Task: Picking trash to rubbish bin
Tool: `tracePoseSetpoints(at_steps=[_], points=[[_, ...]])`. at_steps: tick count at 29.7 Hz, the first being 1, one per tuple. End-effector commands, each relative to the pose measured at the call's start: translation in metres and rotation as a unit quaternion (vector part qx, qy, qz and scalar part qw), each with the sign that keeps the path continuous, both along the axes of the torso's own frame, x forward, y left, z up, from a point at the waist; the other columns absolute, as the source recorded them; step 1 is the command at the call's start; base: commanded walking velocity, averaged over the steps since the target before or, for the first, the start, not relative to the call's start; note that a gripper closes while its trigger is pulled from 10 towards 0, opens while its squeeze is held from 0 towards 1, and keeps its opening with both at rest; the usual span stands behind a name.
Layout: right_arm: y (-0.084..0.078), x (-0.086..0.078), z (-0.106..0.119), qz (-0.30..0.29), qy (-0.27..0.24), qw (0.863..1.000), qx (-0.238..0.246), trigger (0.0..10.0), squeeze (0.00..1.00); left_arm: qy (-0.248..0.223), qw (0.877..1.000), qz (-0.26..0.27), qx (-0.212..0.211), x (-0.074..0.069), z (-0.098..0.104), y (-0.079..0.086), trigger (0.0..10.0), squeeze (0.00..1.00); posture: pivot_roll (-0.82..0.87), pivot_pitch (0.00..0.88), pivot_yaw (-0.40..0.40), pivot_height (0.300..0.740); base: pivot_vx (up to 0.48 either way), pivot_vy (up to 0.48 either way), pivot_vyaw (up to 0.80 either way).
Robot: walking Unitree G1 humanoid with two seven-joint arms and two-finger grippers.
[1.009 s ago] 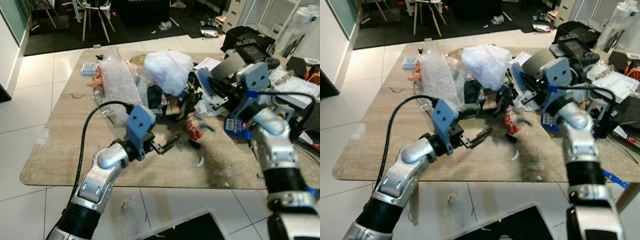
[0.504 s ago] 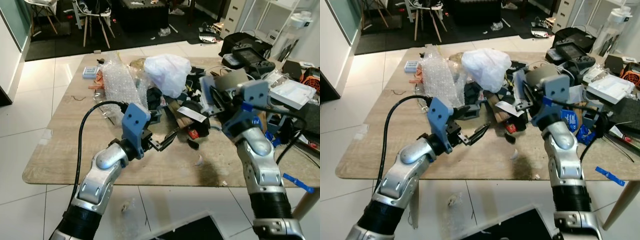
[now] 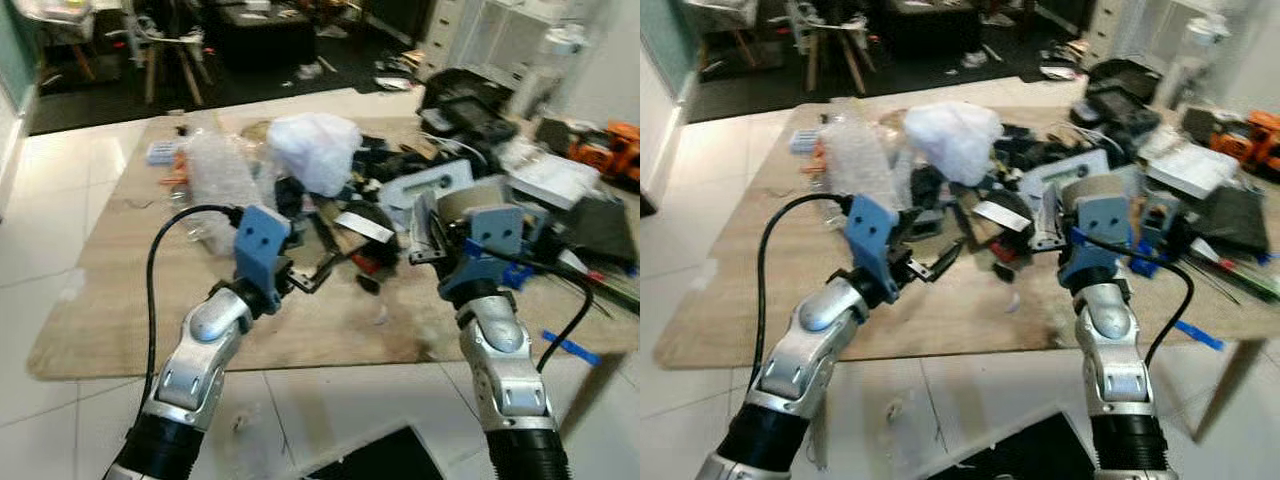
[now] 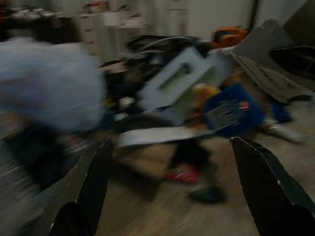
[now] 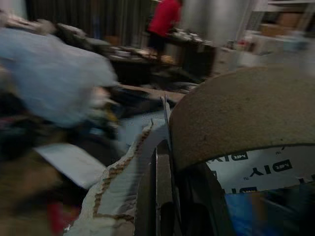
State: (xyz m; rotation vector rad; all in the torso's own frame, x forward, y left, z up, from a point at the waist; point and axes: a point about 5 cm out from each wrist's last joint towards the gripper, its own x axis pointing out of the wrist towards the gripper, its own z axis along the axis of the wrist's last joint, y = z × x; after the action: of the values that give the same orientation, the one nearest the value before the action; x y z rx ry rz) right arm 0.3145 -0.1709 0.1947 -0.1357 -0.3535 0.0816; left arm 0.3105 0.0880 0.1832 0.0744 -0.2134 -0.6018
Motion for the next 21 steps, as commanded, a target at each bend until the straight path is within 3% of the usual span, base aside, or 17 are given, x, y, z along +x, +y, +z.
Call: tracePoseSetpoints(at_steps=[1,17,21], points=[[0.006,-0.004,-0.001,0.009,-0.005,1.000,-0.007,10.0,0.00,0.000,1.000,0.009,-0.002,-0.001,-0.003,-0.003,10.0,0.00,-0.11,0.088,-0.017,0.740,0.000,0.000,-0.80],[0.040,-0.010,-0.013,0.058,0.010,0.998,-0.005,10.0,0.00,-0.012,0.999,0.043,-0.013,0.000,-0.005,-0.005,10.0,0.00,-0.11,0.042,-0.037,0.740,0.000,0.000,-0.80],[0.041,-0.010,-0.017,0.060,0.014,0.998,-0.010,10.0,0.00,-0.017,0.997,0.077,-0.010,0.004,-0.006,0.007,10.0,0.00,-0.10,0.032,-0.039,0.740,0.000,0.000,-0.80]])
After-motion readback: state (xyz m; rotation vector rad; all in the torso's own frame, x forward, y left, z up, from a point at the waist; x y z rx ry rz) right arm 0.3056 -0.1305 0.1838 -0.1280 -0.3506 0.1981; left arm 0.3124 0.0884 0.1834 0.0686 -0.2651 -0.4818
